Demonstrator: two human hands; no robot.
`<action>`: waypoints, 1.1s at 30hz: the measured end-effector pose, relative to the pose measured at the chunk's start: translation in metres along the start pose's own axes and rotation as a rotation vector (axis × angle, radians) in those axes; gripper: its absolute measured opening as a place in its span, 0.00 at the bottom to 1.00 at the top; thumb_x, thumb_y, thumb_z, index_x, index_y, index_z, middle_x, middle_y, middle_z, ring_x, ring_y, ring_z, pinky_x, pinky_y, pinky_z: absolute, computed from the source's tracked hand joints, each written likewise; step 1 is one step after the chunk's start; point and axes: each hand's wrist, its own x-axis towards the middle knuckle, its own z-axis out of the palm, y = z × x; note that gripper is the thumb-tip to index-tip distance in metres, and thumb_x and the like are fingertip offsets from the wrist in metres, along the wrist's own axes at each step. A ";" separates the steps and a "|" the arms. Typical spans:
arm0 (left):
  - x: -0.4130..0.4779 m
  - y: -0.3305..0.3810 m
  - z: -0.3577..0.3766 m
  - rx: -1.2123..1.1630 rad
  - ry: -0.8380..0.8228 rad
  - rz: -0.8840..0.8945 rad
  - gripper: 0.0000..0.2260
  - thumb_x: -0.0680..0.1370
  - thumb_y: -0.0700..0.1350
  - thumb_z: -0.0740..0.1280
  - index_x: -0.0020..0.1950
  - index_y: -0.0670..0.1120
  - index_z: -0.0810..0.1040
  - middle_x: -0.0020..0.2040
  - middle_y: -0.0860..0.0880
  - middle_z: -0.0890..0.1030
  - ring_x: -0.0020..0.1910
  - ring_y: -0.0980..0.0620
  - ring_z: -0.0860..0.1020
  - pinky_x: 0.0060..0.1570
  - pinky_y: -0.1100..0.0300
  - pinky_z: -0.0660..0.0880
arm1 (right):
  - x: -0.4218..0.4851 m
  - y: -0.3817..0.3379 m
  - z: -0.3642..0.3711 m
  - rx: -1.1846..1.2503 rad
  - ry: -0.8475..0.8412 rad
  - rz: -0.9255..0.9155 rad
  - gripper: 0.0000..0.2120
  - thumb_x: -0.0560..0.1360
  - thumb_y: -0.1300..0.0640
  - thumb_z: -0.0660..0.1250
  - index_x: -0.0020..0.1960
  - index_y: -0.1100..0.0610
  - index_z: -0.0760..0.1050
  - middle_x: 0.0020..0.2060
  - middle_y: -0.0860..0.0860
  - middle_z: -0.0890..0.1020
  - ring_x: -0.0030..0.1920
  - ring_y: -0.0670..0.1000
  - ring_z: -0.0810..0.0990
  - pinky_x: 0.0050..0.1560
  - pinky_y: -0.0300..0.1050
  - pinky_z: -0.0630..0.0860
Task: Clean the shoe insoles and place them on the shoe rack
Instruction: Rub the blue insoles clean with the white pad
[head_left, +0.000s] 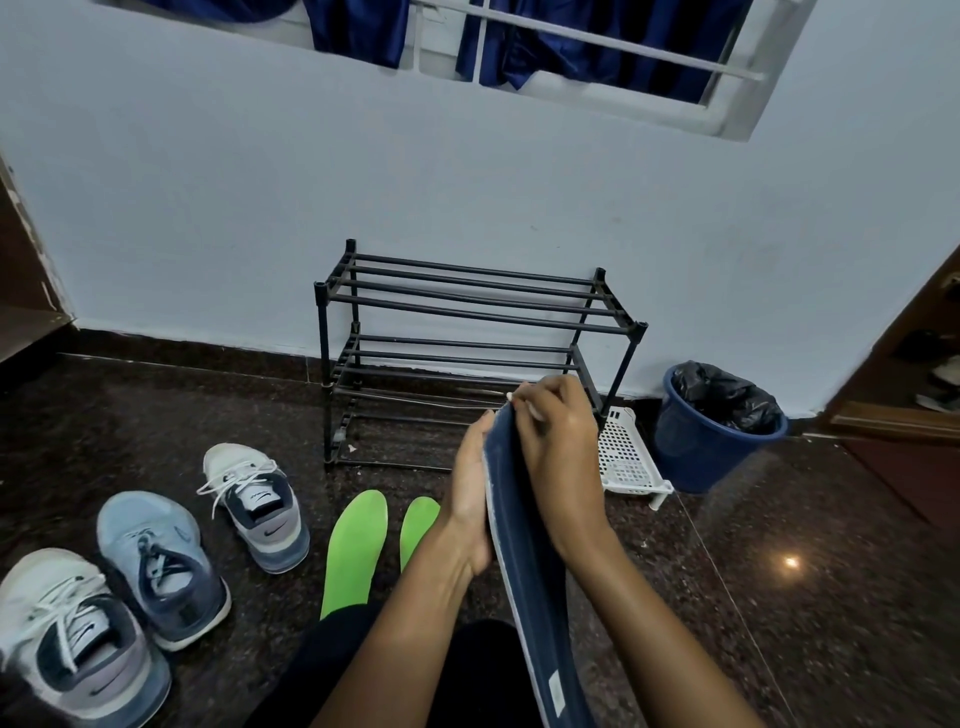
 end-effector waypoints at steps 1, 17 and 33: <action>0.000 0.000 0.000 0.011 0.001 0.001 0.20 0.80 0.53 0.57 0.38 0.45 0.82 0.31 0.48 0.80 0.30 0.53 0.80 0.29 0.65 0.74 | 0.001 0.001 -0.001 0.002 0.008 0.002 0.05 0.75 0.66 0.63 0.47 0.63 0.78 0.44 0.48 0.70 0.47 0.51 0.73 0.47 0.33 0.68; 0.002 0.006 -0.005 0.024 0.045 0.022 0.31 0.78 0.66 0.48 0.60 0.44 0.78 0.51 0.42 0.83 0.49 0.48 0.83 0.52 0.56 0.75 | -0.006 -0.005 0.001 -0.095 -0.082 -0.105 0.05 0.76 0.66 0.62 0.43 0.64 0.76 0.43 0.49 0.70 0.44 0.51 0.71 0.42 0.36 0.66; 0.004 0.003 -0.006 -0.065 -0.059 -0.037 0.34 0.74 0.70 0.45 0.71 0.54 0.70 0.68 0.42 0.74 0.55 0.42 0.80 0.59 0.45 0.71 | -0.023 -0.017 0.000 -0.058 -0.167 -0.059 0.05 0.76 0.64 0.62 0.47 0.64 0.77 0.45 0.55 0.72 0.47 0.50 0.71 0.47 0.47 0.71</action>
